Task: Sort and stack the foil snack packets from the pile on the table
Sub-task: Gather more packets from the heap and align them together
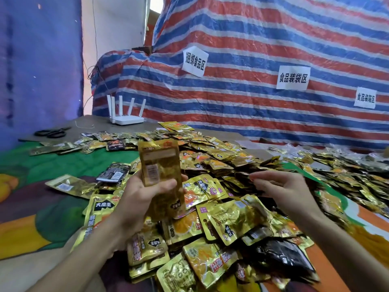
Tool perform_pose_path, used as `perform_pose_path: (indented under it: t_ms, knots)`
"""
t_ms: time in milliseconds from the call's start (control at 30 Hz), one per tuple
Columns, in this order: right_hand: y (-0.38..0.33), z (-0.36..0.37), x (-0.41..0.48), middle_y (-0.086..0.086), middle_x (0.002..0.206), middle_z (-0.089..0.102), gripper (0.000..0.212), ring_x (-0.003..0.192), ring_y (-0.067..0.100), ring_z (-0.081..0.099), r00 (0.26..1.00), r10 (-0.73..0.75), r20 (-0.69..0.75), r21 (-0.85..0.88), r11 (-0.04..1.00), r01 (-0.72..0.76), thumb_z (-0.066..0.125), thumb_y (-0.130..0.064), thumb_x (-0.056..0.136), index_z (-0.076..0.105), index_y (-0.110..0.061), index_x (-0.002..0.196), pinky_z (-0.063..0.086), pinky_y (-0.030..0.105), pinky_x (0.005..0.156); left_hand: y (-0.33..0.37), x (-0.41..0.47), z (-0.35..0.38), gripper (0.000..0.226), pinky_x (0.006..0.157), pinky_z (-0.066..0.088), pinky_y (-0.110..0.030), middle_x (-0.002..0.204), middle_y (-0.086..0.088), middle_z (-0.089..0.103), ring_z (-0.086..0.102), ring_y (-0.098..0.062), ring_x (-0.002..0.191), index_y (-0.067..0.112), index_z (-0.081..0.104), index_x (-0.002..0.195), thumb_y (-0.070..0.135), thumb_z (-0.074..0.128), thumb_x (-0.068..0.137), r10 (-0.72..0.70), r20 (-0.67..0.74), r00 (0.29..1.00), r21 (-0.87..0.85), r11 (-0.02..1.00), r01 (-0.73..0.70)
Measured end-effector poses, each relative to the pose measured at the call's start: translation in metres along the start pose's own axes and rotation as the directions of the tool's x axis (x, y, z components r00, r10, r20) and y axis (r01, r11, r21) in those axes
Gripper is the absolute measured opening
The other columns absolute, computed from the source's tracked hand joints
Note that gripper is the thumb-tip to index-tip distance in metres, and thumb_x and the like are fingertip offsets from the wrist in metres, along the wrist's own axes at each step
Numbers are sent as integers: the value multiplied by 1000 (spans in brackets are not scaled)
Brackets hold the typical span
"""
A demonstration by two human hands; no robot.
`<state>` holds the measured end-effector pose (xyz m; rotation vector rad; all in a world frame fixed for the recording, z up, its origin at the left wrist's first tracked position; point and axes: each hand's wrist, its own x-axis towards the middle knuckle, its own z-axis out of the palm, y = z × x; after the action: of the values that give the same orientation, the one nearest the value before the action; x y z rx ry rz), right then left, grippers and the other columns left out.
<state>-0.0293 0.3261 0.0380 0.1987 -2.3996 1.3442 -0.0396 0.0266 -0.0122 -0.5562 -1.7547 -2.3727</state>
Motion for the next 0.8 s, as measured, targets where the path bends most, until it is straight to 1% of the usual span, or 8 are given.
perform_pose_path:
  t_ms: [100, 267, 333, 433, 533, 600, 700, 800]
  knots:
    - [-31, 46, 9, -2, 98, 79, 16, 89, 10, 73, 968, 3, 250, 327, 941, -87, 77, -18, 84, 82, -28, 96, 52, 26, 77, 5, 1, -4, 35, 69, 60, -47, 116, -21, 71, 73, -38, 94, 12, 75, 108, 15, 71, 74, -130, 70, 989, -203, 969, 141]
    - [-55, 111, 18, 9, 92, 77, 10, 76, 17, 67, 904, -72, 422, 502, 849, -167, 78, -14, 81, 82, -15, 90, 53, 26, 65, 6, 1, -8, 41, 75, 60, -48, 112, -28, 70, 71, -41, 97, 9, 75, 108, 14, 77, 68, -175, 88, 981, -244, 951, 191]
    - [-55, 125, 19, 12, 85, 75, 12, 65, 16, 65, 917, -51, 396, 560, 805, -197, 80, -18, 75, 81, -12, 86, 52, 26, 57, 6, 3, -8, 38, 80, 60, -49, 112, -29, 69, 70, -43, 101, 8, 74, 109, 12, 76, 71, -150, 78, 986, -207, 965, 163]
    - [-49, 131, 15, 13, 80, 75, 9, 57, 16, 67, 953, -45, 298, 524, 843, -124, 80, -15, 81, 81, -11, 88, 52, 28, 50, 3, 5, -5, 30, 79, 61, -48, 105, -26, 73, 72, -41, 97, 13, 77, 100, 11, 76, 71, -119, -14, 993, -107, 987, 117]
    - [-45, 132, 9, 10, 81, 77, 7, 69, 25, 75, 976, -84, 201, 457, 889, -17, 75, -9, 88, 81, -11, 89, 60, 36, 53, -2, 6, -1, 26, 83, 60, -47, 99, -18, 76, 73, -35, 94, 22, 78, 94, 15, 77, 70, -76, -92, 993, 18, 997, 78]
    - [-43, 130, 7, 4, 83, 78, 6, 75, 21, 76, 982, -133, 138, 378, 923, 72, 77, -10, 87, 81, -14, 88, 63, 39, 61, -4, 6, 1, 24, 82, 60, -45, 97, -15, 77, 74, -32, 92, 24, 78, 93, 17, 78, 70, -59, -114, 992, 61, 996, 67]
    - [-41, 126, 5, -5, 78, 77, 16, 66, 9, 73, 980, -190, 65, 295, 941, 163, 79, -10, 84, 79, -26, 83, 56, 21, 55, -1, 7, -2, 24, 69, 61, -39, 95, -19, 76, 75, -34, 87, 15, 77, 92, 12, 83, 69, -99, -134, 986, 0, 995, 100]
    - [-39, 123, 7, -4, 81, 77, 16, 68, 10, 73, 986, -157, 59, 295, 946, 133, 78, -9, 86, 80, -25, 85, 56, 20, 57, 6, 5, -9, 30, 63, 61, -40, 93, -27, 74, 75, -37, 82, 5, 78, 88, 14, 83, 60, -205, -27, 978, -153, 968, 199]
